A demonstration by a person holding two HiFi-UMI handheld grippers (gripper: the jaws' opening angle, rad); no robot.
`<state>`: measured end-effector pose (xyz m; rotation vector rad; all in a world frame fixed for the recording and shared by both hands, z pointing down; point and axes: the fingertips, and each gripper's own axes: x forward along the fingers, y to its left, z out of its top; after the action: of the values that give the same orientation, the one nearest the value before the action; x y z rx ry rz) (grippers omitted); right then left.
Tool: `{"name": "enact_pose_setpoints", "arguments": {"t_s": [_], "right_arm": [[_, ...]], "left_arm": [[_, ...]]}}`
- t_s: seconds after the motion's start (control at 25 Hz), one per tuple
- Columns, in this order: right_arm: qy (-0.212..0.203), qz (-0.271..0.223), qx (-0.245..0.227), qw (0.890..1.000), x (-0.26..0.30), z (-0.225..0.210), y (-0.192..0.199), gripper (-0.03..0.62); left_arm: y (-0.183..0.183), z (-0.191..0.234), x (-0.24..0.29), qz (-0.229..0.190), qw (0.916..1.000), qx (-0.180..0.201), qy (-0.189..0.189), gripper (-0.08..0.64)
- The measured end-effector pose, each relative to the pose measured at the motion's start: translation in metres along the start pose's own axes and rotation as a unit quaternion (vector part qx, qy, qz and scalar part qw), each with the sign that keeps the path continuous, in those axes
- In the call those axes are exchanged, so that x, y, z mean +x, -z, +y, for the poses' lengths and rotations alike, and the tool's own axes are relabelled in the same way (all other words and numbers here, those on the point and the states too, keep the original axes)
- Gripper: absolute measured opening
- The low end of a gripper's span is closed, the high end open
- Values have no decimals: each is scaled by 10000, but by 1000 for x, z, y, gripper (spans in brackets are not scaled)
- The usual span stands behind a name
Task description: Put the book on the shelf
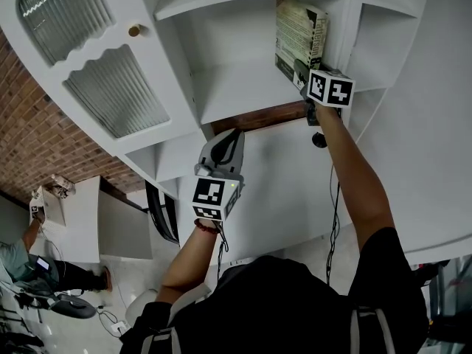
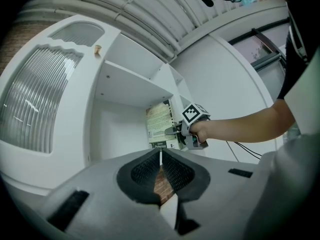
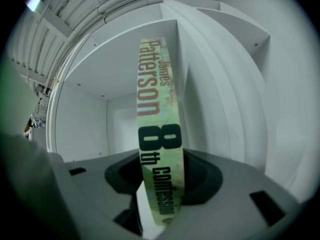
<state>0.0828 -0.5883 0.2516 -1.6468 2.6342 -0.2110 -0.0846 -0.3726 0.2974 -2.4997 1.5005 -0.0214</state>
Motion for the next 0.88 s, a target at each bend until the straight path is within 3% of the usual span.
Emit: {"name": "enact_pose_setpoints", "arguments": {"t_s": [0.16,0.48,0.88], "right_arm": [[148,-17,344,9993,-2,-3,3,184],[478,-86,268,9985,-19,-12,13,183],[850,-162,-566,9946,-13,-10,12,176]], "left_arm": [[4,-1,-4,39,10000,15,-11,28],[11,-4,-21,220,9994,-235,-155,28],[17,-14,-31,317,9992,-191,-119,28]]}}
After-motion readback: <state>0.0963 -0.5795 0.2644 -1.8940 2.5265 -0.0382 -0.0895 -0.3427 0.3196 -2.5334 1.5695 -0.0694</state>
